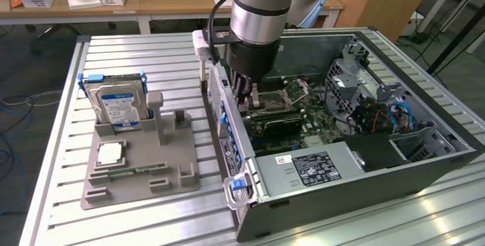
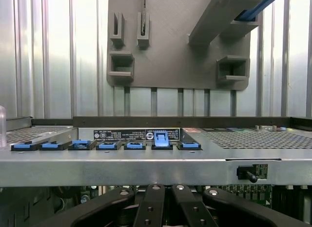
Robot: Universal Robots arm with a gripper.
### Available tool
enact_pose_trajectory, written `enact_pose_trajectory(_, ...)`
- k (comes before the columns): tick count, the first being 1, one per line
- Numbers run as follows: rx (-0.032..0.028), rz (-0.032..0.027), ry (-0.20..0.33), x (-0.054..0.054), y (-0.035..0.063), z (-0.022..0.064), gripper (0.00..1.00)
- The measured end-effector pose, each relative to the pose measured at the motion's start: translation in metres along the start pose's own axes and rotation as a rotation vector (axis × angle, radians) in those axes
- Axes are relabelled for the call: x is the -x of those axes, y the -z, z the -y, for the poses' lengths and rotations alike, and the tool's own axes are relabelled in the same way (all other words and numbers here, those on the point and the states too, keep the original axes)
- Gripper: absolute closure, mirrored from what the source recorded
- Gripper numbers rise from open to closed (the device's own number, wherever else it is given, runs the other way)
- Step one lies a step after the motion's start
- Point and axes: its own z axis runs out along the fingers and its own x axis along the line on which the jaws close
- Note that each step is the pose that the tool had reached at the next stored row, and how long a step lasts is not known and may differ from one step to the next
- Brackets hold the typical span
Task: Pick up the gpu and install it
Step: 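Press down on the gpu until it lock into place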
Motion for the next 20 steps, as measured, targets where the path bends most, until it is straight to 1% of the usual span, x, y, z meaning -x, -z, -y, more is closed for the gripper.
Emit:
enact_pose_trajectory(5, 0.0002, 0.0000, 0.000, 0.000, 0.0001, 0.0002, 0.89)
enact_pose_trajectory(6, -0.0018, 0.0020, 0.000, 0.000, -0.0006, 0.0012, 0.89)
enact_pose_trajectory(7, -0.0015, 0.0023, 0.000, 0.000, -0.0011, 0.0017, 0.89)
enact_pose_trajectory(10, -0.0001, 0.0004, 0.000, 0.000, 0.0005, 0.0021, 0.89)
enact_pose_trajectory(12, 0.0000, 0.0004, 0.000, 0.000, 0.0010, 0.0031, 0.89)
enact_pose_trajectory(17, 0.0005, 0.0002, 0.000, 0.000, 0.0052, 0.0078, 0.89)
enact_pose_trajectory(20, 0.0006, 0.0003, 0.000, 0.001, 0.0054, 0.0136, 0.89)
